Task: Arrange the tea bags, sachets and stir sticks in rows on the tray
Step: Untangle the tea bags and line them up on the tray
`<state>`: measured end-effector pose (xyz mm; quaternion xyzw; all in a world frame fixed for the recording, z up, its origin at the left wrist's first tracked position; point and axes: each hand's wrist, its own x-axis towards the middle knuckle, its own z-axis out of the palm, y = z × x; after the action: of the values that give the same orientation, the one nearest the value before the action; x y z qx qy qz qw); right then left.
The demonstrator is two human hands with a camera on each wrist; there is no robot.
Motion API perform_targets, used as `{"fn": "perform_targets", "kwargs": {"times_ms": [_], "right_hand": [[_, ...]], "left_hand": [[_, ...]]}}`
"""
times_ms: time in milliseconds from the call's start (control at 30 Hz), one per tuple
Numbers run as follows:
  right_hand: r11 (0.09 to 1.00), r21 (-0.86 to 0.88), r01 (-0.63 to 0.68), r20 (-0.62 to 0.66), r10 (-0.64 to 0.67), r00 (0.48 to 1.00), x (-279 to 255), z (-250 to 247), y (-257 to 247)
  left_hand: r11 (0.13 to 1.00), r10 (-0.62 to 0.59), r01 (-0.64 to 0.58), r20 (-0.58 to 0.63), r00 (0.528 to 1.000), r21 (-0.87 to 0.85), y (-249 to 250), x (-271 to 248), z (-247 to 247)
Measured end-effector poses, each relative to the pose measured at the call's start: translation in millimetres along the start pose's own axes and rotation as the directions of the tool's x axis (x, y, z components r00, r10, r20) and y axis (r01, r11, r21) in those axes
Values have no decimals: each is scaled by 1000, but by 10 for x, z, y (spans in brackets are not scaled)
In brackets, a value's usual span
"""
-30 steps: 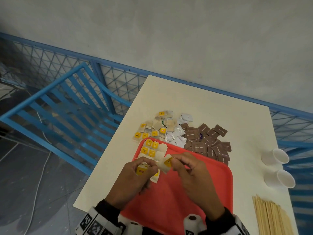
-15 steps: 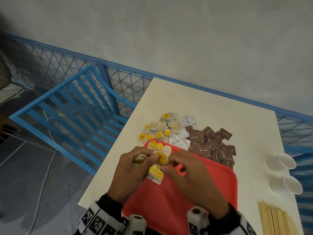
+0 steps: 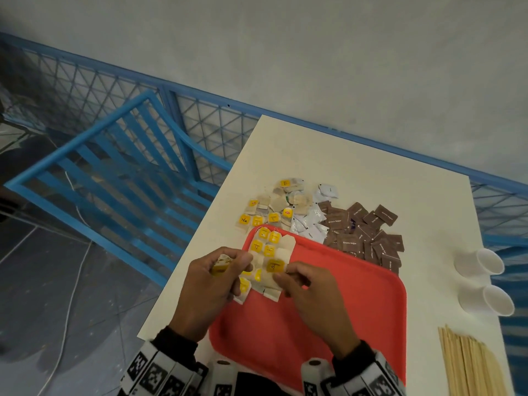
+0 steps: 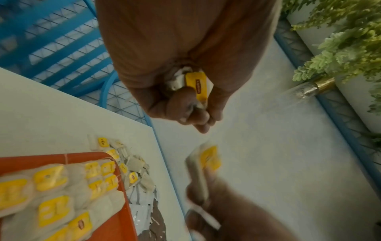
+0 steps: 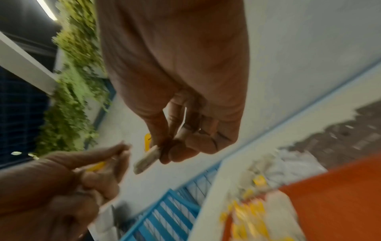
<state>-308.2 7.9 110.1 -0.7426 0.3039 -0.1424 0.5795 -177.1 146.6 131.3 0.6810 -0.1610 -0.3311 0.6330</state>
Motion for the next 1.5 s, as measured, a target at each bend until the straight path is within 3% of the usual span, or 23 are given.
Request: {"fn": "perform_targets", "kwargs": {"times_ms": [233, 433, 733, 833, 967, 1033, 1133, 1200, 1267, 1400, 1500], "right_hand": [[909, -157, -387, -5, 391, 920, 6, 497, 1143], [882, -140, -449, -88, 441, 893, 184, 818, 1196], [828, -287, -482, -203, 440, 875, 193, 890, 1058], [858, -310, -409, -209, 358, 910, 169, 774, 829], [961, -229, -154, -180, 114, 977, 120, 516, 269], [979, -204, 10, -102, -31, 994, 70, 411, -51], [916, -337, 219, 79, -204, 976, -6, 337, -270], [863, -457, 218, 159, -161, 974, -28, 314, -242], [836, -517, 180, 157, -115, 981, -41, 293, -184], [810, -539, 230, 125, -193, 973, -124, 227, -115], [841, -466, 274, 64, -277, 959, -179, 92, -153]], "left_hand": [[988, -153, 153, -34, 988, 14, -250, -10, -412], [940, -329, 324, -35, 944, -104, -465, 15, -536], [904, -389, 389, 34, 920, -178, -469, 112, -594], [845, -440, 457, 124, 889, -280, -416, 137, -560], [800, -435, 497, 244, 867, -337, -349, 147, -460], [796, -421, 501, 285, 861, -339, -325, 146, -372], [808, -394, 499, 340, 854, -315, -325, 140, -185], [822, -392, 494, 350, 851, -282, -341, 126, -57], [844, -396, 482, 333, 855, -235, -327, 87, 76], [836, -398, 471, 280, 874, -282, -275, -6, 301], [843, -379, 452, 273, 884, -292, -237, -68, 394]]}}
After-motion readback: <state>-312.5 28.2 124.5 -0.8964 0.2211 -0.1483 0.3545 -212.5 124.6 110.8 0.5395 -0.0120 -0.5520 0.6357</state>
